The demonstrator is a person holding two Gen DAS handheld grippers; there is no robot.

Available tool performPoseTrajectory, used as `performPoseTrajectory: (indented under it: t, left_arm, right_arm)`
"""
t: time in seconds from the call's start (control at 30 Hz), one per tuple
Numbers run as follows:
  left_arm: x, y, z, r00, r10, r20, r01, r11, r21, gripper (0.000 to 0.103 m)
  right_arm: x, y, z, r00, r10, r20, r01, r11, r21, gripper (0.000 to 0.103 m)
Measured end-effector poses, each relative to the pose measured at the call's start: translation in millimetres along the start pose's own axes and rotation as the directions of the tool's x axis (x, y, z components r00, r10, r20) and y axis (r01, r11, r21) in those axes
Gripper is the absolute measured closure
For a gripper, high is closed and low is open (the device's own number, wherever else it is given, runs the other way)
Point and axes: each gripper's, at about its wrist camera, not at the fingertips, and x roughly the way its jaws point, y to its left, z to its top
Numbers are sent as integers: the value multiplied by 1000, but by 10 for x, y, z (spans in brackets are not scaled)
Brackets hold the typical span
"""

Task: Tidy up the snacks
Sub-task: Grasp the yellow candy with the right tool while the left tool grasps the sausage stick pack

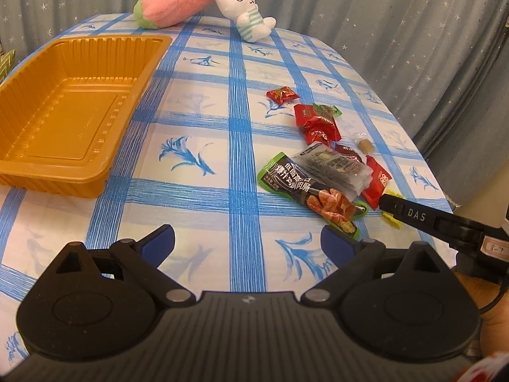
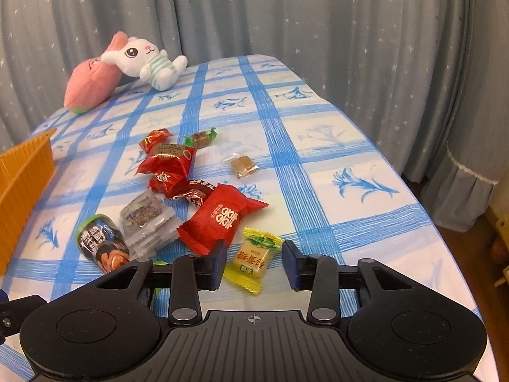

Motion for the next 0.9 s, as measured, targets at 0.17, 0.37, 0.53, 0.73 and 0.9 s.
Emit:
performPoseTrajectory:
  t: [0.17, 0.37, 0.53, 0.73, 0.9]
  left_arm:
    - [-4, 5, -16, 1000, -9, 0, 9, 1000, 6, 6]
    - [-52, 73, 21, 1000, -9, 14, 9, 1000, -1, 6]
    - [-71, 141, 59, 1000, -8, 22, 9, 1000, -12, 6]
    - [36, 93, 86, 999, -29, 19, 29, 999, 14, 6]
    - [206, -38, 130, 996, -87, 19, 86, 996, 32, 19]
  right_arm:
    - [-6, 75, -31, 999, -37, -2, 36, 997, -62, 80]
    - [-87, 214, -111, 997, 68, -32, -71, 992, -108, 81]
    - [-132, 377, -152, 970, 225, -91, -236, 963, -135, 81]
    - [-186, 436, -220, 941, 313, -126, -326, 940, -101, 81]
    - [-190, 197, -174, 976, 200, -85, -203, 979, -24, 81]
